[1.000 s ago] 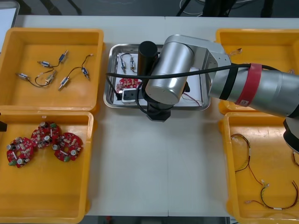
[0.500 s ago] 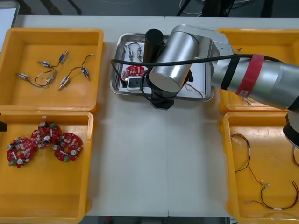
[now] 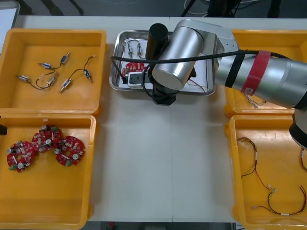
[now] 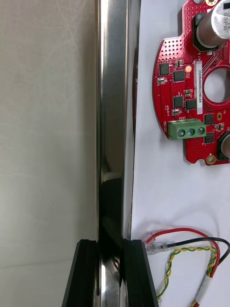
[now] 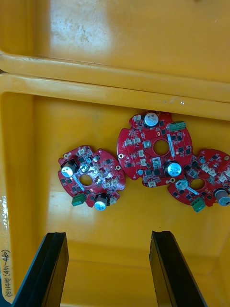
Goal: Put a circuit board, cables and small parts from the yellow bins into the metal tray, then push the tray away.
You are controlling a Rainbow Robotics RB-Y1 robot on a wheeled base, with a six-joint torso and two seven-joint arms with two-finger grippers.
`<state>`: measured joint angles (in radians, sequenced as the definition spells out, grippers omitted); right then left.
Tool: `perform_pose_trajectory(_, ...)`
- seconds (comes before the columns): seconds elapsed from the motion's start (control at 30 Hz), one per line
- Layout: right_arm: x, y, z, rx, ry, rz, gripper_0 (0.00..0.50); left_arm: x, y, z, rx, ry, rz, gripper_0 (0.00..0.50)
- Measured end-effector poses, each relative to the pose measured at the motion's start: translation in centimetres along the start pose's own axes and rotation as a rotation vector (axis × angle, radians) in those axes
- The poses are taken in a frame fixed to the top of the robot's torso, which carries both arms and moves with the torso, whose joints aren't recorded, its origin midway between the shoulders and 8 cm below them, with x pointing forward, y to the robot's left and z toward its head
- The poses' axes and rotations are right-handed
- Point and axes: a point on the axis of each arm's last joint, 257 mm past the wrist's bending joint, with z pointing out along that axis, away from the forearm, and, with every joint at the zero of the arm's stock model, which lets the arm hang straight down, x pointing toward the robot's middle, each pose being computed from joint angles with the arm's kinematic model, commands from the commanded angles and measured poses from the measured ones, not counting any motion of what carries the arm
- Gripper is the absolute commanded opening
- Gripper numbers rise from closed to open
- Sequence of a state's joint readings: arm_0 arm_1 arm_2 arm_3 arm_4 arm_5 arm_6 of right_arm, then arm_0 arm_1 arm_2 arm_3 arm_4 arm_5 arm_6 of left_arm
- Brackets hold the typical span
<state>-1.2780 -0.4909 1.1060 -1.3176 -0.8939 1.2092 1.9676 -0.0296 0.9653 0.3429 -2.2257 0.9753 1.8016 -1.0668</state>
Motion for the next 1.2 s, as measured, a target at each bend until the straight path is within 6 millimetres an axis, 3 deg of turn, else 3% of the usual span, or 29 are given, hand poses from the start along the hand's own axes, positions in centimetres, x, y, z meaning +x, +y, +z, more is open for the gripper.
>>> perform_pose_trajectory(0.4, -0.4, -1.2, -0.3, 0.03, -0.008, -0.042, 0.0, 0.0, 0.0, 0.0, 0.0, 0.0, 0.0, 0.5)
perform_pose_trajectory(1.2, -0.1, -6.0, 0.1, 0.113, -0.026, -0.027, 0.0, 0.0, 0.0, 0.0, 0.0, 0.0, 0.0, 0.5)
